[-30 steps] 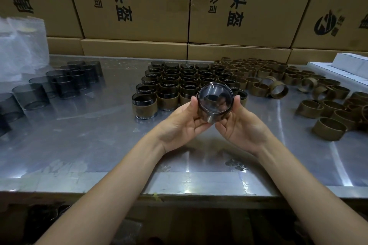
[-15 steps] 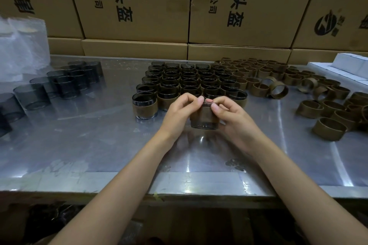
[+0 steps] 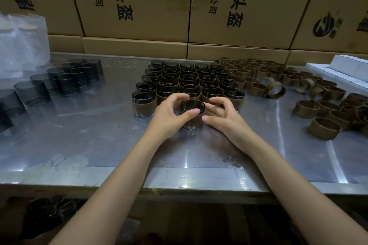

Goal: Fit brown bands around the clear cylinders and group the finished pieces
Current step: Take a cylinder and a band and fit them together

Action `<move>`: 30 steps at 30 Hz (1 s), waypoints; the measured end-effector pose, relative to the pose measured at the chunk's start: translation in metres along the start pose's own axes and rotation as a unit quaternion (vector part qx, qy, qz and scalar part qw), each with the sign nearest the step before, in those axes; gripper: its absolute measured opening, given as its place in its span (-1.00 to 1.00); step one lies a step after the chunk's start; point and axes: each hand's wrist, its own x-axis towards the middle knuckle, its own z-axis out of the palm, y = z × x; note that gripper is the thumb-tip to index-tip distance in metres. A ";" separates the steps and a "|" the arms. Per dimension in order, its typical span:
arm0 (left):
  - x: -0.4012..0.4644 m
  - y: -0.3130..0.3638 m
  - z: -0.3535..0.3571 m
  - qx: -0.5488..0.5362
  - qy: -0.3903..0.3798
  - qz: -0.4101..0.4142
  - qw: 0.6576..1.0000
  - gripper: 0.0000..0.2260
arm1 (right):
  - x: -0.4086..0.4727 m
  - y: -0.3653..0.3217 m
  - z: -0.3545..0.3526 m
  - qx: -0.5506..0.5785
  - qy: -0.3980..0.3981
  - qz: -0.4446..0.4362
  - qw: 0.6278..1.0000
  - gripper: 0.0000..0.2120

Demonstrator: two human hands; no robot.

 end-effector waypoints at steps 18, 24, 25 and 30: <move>-0.004 -0.017 -0.039 0.338 -0.014 0.141 0.930 -0.78 | -0.001 -0.006 0.006 -0.019 0.032 0.018 0.999 -0.59; -0.004 -0.016 -0.035 0.404 0.037 0.149 0.902 -0.80 | -0.002 -0.006 0.006 -0.027 0.032 0.015 0.999 -0.60; -0.004 -0.017 -0.035 0.412 0.039 0.153 0.897 -0.81 | -0.002 -0.006 0.006 -0.027 0.032 0.015 0.999 -0.60; -0.004 -0.019 -0.034 0.415 0.046 0.154 0.896 -0.83 | -0.001 -0.006 0.007 -0.032 0.033 0.014 0.999 -0.61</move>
